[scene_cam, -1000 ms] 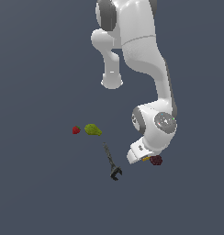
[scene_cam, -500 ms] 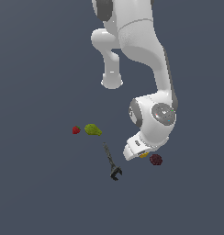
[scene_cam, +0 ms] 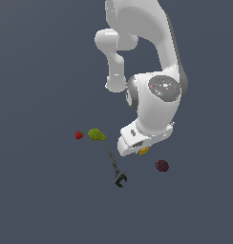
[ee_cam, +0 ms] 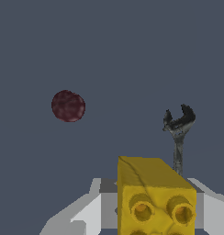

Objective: Pick up a designated object from a clutter of objects.

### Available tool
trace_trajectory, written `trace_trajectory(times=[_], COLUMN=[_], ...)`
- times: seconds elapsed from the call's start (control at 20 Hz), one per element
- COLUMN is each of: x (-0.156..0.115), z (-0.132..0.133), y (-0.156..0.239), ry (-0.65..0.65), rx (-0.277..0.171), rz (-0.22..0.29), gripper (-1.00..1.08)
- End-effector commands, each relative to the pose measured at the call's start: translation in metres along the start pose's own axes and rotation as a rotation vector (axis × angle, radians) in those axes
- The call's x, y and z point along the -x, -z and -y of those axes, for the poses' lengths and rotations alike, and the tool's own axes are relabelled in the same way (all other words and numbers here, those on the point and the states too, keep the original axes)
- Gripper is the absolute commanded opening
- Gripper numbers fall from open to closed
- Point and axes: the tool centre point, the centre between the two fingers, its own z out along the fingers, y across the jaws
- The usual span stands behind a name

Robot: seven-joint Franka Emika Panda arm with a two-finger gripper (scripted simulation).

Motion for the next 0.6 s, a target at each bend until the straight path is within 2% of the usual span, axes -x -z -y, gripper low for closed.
trace_trajectory(times=[0.0,0.55], x=[0.006,0.029], z=[-0.012,-0.064], y=[0.029,0.155], ry=[0.000,0.001], rx=[0.000,-0.002], rz=[-0.001,-0.001], gripper=[-1.00,-1.00])
